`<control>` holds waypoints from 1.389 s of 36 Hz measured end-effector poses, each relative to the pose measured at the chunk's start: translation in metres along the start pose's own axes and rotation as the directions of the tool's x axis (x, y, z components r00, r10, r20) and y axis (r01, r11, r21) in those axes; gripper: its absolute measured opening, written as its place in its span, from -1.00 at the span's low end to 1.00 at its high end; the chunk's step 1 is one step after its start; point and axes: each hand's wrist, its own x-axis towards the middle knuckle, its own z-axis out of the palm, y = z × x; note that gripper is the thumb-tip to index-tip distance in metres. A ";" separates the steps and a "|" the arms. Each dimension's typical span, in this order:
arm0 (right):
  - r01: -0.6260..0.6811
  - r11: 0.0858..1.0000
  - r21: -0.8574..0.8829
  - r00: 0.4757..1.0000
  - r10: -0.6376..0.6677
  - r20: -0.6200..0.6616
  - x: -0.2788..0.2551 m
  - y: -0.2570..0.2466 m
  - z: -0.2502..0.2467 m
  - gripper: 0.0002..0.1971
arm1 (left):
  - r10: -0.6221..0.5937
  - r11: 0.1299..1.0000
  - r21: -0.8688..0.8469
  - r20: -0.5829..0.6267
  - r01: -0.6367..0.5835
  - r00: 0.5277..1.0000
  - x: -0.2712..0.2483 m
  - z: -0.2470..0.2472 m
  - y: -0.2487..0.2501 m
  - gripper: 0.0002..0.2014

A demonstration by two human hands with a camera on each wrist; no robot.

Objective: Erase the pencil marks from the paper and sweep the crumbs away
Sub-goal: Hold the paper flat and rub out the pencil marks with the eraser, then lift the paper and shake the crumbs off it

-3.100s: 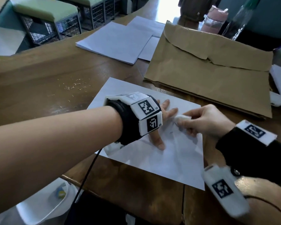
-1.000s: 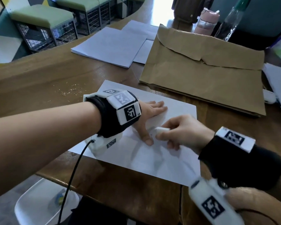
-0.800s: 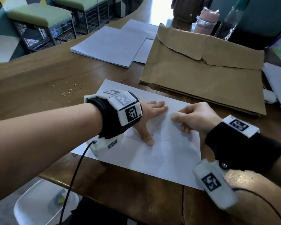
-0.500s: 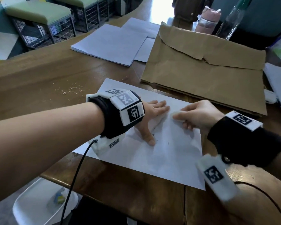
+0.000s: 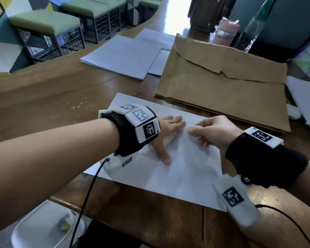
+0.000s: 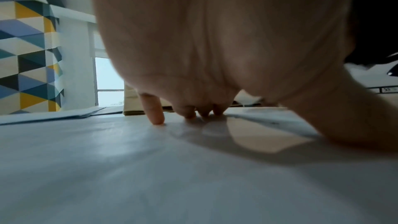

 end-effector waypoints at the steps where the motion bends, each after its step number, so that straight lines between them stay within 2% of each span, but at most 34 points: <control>1: 0.004 1.000 0.029 1.000 -0.004 -0.017 -0.002 -0.001 -0.003 -0.87 | 0.002 1.000 -0.009 -0.004 -0.002 1.000 0.000 0.000 -0.001 0.20; 4: -0.022 0.989 0.149 0.997 0.032 -0.068 -0.004 -0.005 -0.018 -0.82 | 0.002 1.000 -0.026 -0.016 -0.003 1.000 0.001 0.002 -0.003 0.20; 6: -0.091 0.975 0.205 0.992 0.107 -0.068 -0.005 -0.005 -0.025 -0.88 | 0.002 0.999 -0.034 -0.014 -0.003 1.000 0.001 0.002 -0.003 0.20; 12: -0.216 0.949 0.230 0.975 0.221 0.001 -0.006 0.002 -0.019 -0.88 | 0.014 0.994 -0.107 -0.010 -0.015 1.000 -0.002 -0.005 -0.006 0.05; 16: -0.213 0.956 0.204 0.976 0.216 0.007 -0.002 0.001 -0.015 -0.87 | 0.005 0.977 -0.212 -0.049 -0.016 0.999 -0.003 -0.008 -0.011 -0.11; 20: -0.181 0.972 0.152 0.982 0.186 -0.024 0.001 0.000 -0.014 -0.79 | -0.004 0.971 -0.237 -0.069 -0.013 0.998 -0.002 -0.007 -0.013 -0.12; 23: -0.179 0.957 0.226 0.982 0.188 -0.019 0.001 -0.002 -0.014 -0.89 | -0.016 0.967 -0.255 -0.081 -0.005 0.997 -0.002 -0.006 -0.014 -0.08; 29: -0.203 0.871 0.447 0.974 0.228 -0.004 0.005 -0.015 -0.019 -0.92 | -0.040 0.943 -0.332 -0.121 -0.002 0.992 -0.004 -0.003 -0.025 -0.05; 33: -0.203 0.844 0.497 0.979 0.178 0.097 0.006 -0.015 -0.021 -0.88 | -0.051 0.945 -0.327 -0.149 -0.001 0.988 -0.009 0.001 -0.033 -0.06; 35: -0.113 0.860 0.498 0.994 0.099 0.055 0.008 -0.012 -0.021 -0.82 | -0.060 0.950 -0.312 -0.168 0.005 0.984 -0.014 0.000 -0.037 -0.09; 37: 0.007 0.868 0.497 1.000 0.001 -0.016 0.008 -0.009 -0.018 -0.85 | -0.082 0.952 -0.307 -0.210 0.014 0.974 -0.019 -0.003 -0.043 -0.11; 39: 0.129 0.863 0.488 0.992 -0.109 -0.070 0.007 -0.010 -0.015 -0.83 | -0.135 0.947 -0.319 -0.282 0.040 0.950 -0.028 -0.009 -0.054 -0.11; 41: 0.255 0.830 0.496 0.967 -0.232 -0.109 0.005 -0.014 -0.013 -0.73 | -0.219 0.933 -0.349 -0.370 0.083 0.903 -0.040 -0.017 -0.068 -0.08; 43: 0.355 0.799 0.485 0.934 -0.325 -0.149 0.004 -0.021 -0.012 -0.66 | -0.348 0.900 -0.403 -0.439 0.164 0.828 -0.054 -0.024 -0.084 -0.04; 45: 0.444 0.784 0.434 0.895 -0.408 -0.178 0.004 -0.030 -0.011 -0.73 | -0.482 0.831 -0.514 -0.470 0.215 0.739 -0.070 -0.029 -0.102 -0.01; 48: 0.556 0.758 0.341 0.831 -0.520 -0.197 0.004 -0.048 -0.009 -0.86 | -0.629 0.703 -0.690 -0.492 0.170 0.602 -0.093 -0.034 -0.127 -0.03; 50: 0.627 0.697 0.347 0.776 -0.598 -0.201 0.005 -0.060 -0.008 -0.88 | -0.694 0.622 -0.775 -0.481 0.111 0.536 -0.108 -0.036 -0.138 -0.06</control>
